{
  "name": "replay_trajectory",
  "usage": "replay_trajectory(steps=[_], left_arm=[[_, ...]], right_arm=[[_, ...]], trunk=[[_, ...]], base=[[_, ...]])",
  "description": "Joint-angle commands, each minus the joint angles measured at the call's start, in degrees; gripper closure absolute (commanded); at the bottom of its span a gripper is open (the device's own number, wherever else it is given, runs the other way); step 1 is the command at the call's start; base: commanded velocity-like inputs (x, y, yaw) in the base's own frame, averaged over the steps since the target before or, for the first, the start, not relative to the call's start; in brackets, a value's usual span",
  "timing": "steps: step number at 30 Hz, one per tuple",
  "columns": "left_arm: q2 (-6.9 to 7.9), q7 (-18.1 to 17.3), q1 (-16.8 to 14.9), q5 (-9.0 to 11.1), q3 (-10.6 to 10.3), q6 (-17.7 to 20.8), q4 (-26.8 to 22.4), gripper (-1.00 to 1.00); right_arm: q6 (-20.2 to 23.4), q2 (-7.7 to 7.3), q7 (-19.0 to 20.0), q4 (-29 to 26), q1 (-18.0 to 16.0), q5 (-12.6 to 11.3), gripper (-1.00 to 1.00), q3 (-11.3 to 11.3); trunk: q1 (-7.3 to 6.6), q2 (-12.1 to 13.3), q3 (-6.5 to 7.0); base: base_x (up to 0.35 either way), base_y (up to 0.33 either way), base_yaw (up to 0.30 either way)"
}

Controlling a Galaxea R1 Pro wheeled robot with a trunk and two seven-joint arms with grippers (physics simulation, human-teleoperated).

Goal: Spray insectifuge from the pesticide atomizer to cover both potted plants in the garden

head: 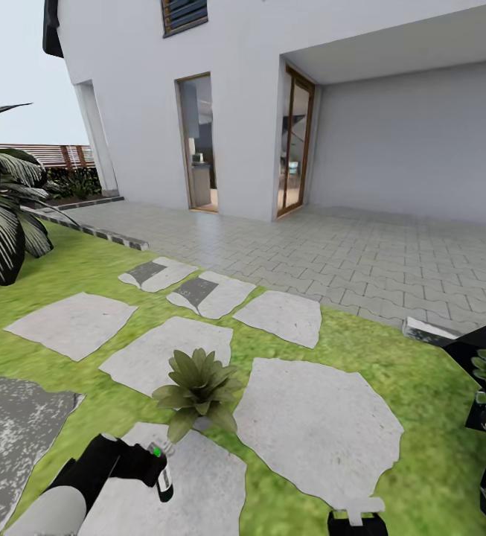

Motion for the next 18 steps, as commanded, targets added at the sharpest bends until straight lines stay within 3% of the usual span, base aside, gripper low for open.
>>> replay_trajectory(steps=[1,9,13,18], left_arm=[[-0.16,-0.37,-0.24,-0.24,0.13,0.78,-0.10,1.00],[-0.62,-1.06,-0.81,-0.20,-2.60,2.45,-1.19,1.00],[-1.76,-2.05,-2.76,-0.19,-5.03,11.33,-1.40,1.00],[-2.29,-5.37,-7.28,-0.18,-10.98,20.48,-1.37,1.00]], right_arm=[[-0.01,0.03,-0.39,0.07,-0.02,0.17,-1.00,0.38],[-0.04,0.06,-0.35,0.12,0.25,0.13,-1.00,0.37],[-0.04,-0.26,-0.35,0.08,0.44,0.06,-1.00,0.29],[-0.04,-0.39,-0.35,0.12,0.48,0.05,-1.00,0.25]], trunk=[[-0.01,-0.02,-0.06],[-0.01,-0.02,-0.06],[-0.01,-0.02,-0.06],[-0.01,-0.02,-0.06]], base=[[0.000,0.000,0.000],[0.000,0.000,0.000],[0.000,0.000,0.000],[0.000,0.000,0.000]])
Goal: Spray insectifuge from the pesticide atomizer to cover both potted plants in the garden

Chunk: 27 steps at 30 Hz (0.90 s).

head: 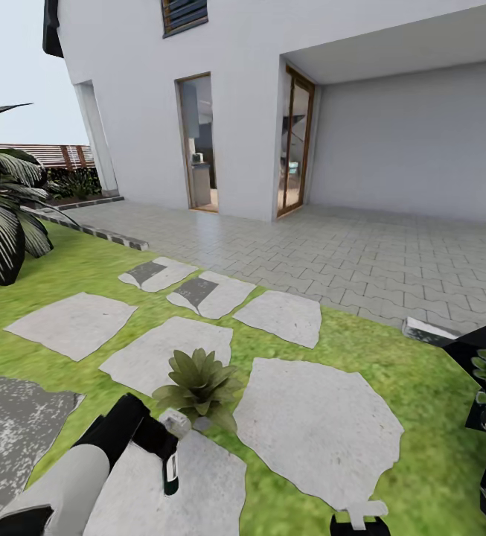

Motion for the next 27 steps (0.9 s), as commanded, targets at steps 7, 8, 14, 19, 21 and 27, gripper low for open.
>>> replay_trajectory(steps=[7,8,14,19,21,27], left_arm=[[-2.04,-2.98,-5.35,-0.51,-3.55,8.72,-0.07,1.00],[-2.08,-3.03,-5.72,-0.49,-3.60,9.48,-0.07,1.00],[-2.47,-3.20,-7.71,-0.51,-3.89,15.16,-0.05,1.00],[-2.48,-3.21,-7.35,-0.67,-6.62,15.79,0.21,1.00],[-2.48,-3.22,-7.24,-0.67,-7.08,15.83,0.33,1.00],[-2.51,-3.22,-7.06,-0.67,-7.45,15.86,0.77,1.00]], right_arm=[[0.01,-0.05,-0.44,0.07,0.14,0.18,-1.00,0.42],[0.01,-0.05,-0.44,0.07,0.19,0.18,-1.00,0.42],[0.01,-0.07,-0.48,0.00,0.47,0.18,-1.00,0.40],[0.01,-0.02,-0.56,-0.10,0.49,0.12,-1.00,0.35],[0.01,0.00,-0.59,-0.12,0.49,0.11,-1.00,0.34],[0.01,0.05,-0.68,-0.18,0.49,0.05,-1.00,0.34]], trunk=[[-0.01,-0.02,-0.06],[-0.01,-0.02,-0.06],[-0.01,-0.02,-0.06],[-0.01,-0.02,-0.06],[-0.01,-0.02,-0.06],[-0.01,-0.02,-0.12]], base=[[0.000,0.000,0.000],[0.000,0.000,0.000],[0.000,0.000,0.000],[0.127,0.000,0.000],[0.284,0.000,0.000],[0.325,-0.051,0.005]])
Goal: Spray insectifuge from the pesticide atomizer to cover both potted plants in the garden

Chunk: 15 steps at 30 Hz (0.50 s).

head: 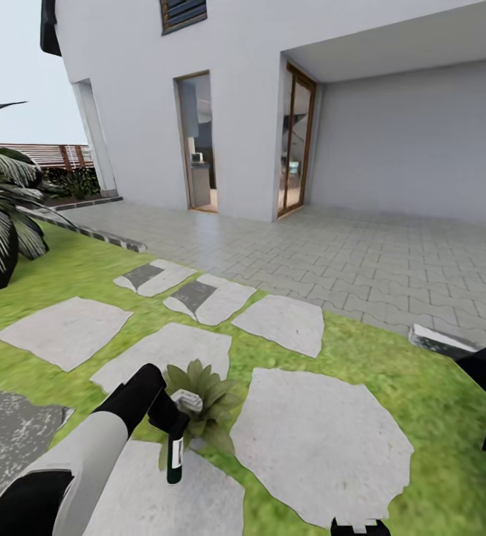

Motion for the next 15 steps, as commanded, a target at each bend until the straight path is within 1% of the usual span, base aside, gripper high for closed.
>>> replay_trajectory(steps=[1,4,9,15], left_arm=[[-0.05,-0.50,-0.02,-0.62,0.21,0.22,-0.06,1.00],[-0.25,-0.50,0.00,-0.55,0.19,0.22,0.04,1.00],[-0.58,-0.50,0.00,-0.54,0.25,0.29,0.05,1.00],[-0.54,-0.49,0.05,-0.60,0.22,0.31,0.08,1.00]], right_arm=[[0.02,0.02,-0.45,0.05,-0.04,0.16,-1.00,0.38],[0.02,0.22,-0.53,0.05,-0.04,0.05,-1.00,0.31],[0.02,0.20,-0.54,0.04,-0.04,0.08,-1.00,0.31],[0.02,0.20,-0.54,0.04,-0.04,0.12,-1.00,0.30]], trunk=[[0.02,-0.02,-0.10],[0.02,-0.02,-0.32],[0.02,-0.02,-0.46],[0.02,-0.02,-0.48]], base=[[0.334,-0.079,0.034],[0.241,-0.166,0.060],[0.047,-0.233,0.020],[0.004,-0.048,0.002]])
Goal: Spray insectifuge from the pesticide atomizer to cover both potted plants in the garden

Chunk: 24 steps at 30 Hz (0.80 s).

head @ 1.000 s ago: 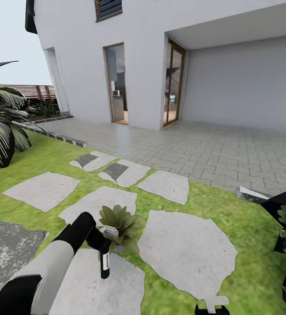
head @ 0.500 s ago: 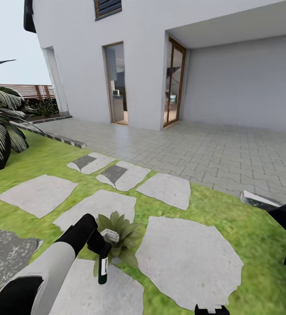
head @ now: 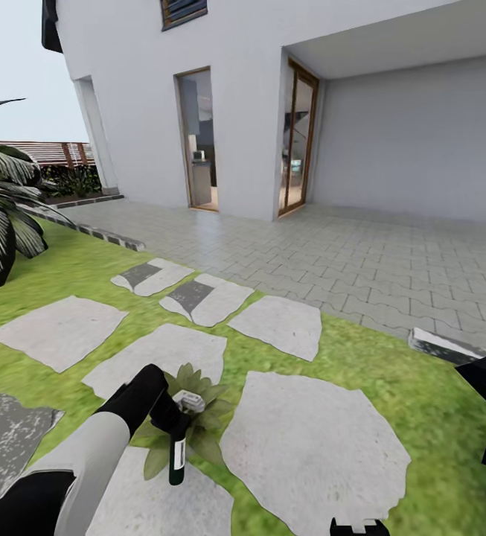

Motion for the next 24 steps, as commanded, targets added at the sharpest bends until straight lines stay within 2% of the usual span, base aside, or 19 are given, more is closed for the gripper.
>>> replay_trajectory(steps=[1,4,12,24], left_arm=[[-0.01,-0.50,0.00,-0.57,0.17,0.23,0.00,1.00],[0.22,-0.46,0.08,-0.54,0.08,0.22,0.16,1.00],[0.74,-0.28,3.51,-0.80,-0.16,0.15,0.42,1.00],[0.78,-0.09,3.91,-0.77,-0.09,0.02,0.67,1.00]], right_arm=[[0.01,0.04,-0.43,0.06,-0.04,0.14,-1.00,0.40],[0.01,0.00,-0.43,0.09,-0.04,0.16,-1.00,0.40],[0.01,-0.02,-0.43,0.14,-0.04,0.17,-1.00,0.40],[0.01,-0.03,-0.43,0.15,-0.04,0.17,-1.00,0.40]], trunk=[[-0.01,-0.02,-0.06],[-0.01,-0.02,-0.10],[-0.01,-0.02,-0.69],[-0.01,-0.02,-1.18]], base=[[0.001,-0.007,0.000],[0.000,-0.004,0.000],[0.000,0.000,0.000],[0.070,-0.046,0.000]])
